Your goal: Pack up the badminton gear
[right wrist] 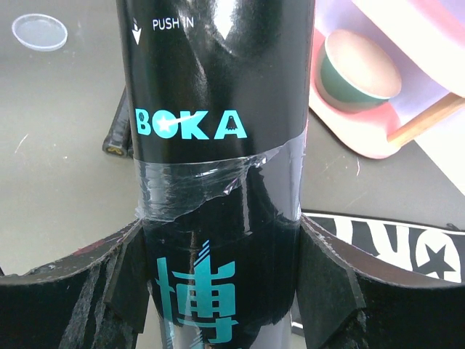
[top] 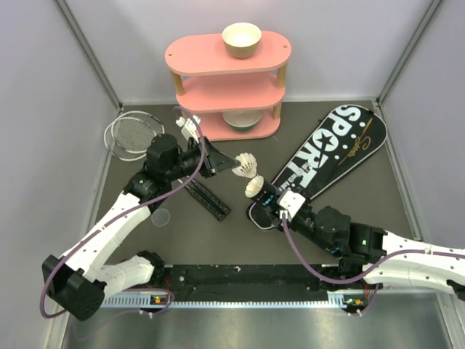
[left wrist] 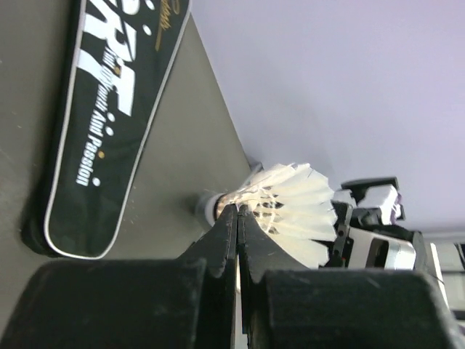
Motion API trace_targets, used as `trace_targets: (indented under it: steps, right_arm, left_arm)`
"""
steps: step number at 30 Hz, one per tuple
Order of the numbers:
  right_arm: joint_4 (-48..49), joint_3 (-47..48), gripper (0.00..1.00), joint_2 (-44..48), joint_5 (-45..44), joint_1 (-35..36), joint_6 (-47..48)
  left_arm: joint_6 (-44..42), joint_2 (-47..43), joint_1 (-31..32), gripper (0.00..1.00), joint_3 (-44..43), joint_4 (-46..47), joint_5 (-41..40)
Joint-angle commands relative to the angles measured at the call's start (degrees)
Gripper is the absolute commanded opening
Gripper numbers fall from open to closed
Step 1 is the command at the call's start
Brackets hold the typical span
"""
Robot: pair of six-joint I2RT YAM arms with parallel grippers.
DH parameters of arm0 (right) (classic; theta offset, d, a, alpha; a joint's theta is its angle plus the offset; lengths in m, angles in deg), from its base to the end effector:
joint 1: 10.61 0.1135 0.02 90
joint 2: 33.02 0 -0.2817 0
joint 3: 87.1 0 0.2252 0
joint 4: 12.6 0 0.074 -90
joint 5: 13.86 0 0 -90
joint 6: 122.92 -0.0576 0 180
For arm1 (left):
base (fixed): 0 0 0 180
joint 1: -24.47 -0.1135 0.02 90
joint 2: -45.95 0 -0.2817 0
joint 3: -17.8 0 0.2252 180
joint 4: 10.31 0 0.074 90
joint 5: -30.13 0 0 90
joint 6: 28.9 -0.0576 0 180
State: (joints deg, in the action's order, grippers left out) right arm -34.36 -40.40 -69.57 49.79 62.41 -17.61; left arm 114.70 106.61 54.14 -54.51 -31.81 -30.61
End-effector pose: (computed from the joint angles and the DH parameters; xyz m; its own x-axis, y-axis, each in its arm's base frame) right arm 0.0649 0.1249 0.2957 0.1361 -0.3645 -0.9212 -0.7197 0.6026 -0.3448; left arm 0.1815 -0.1358 0.3833 -0.7726 -0.3680 -0.5174 0.3849 0.3765 -0.8426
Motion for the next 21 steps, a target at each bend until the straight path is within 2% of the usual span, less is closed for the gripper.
trace_targets:
  steps: [1,7,11,21]
  right_arm:
    - [5.86,4.17,0.00,-0.27,-0.11,0.29,1.21]
    - [5.87,4.35,0.00,-0.97,0.86,0.29,1.21]
    - [5.87,3.30,0.00,-0.89,0.60,0.37,0.69]
    - [8.50,2.77,0.00,0.78,0.07,0.29,0.33]
  left_arm:
    - [4.84,-2.91,-0.14,0.00,1.40,11.14,8.10]
    - [4.23,-5.20,-0.14,0.00,2.28,10.10,7.32]
    - [3.09,-6.00,-0.14,0.00,-1.05,8.15,6.69]
    - [2.82,-6.61,-0.14,0.00,-0.53,6.57,10.20]
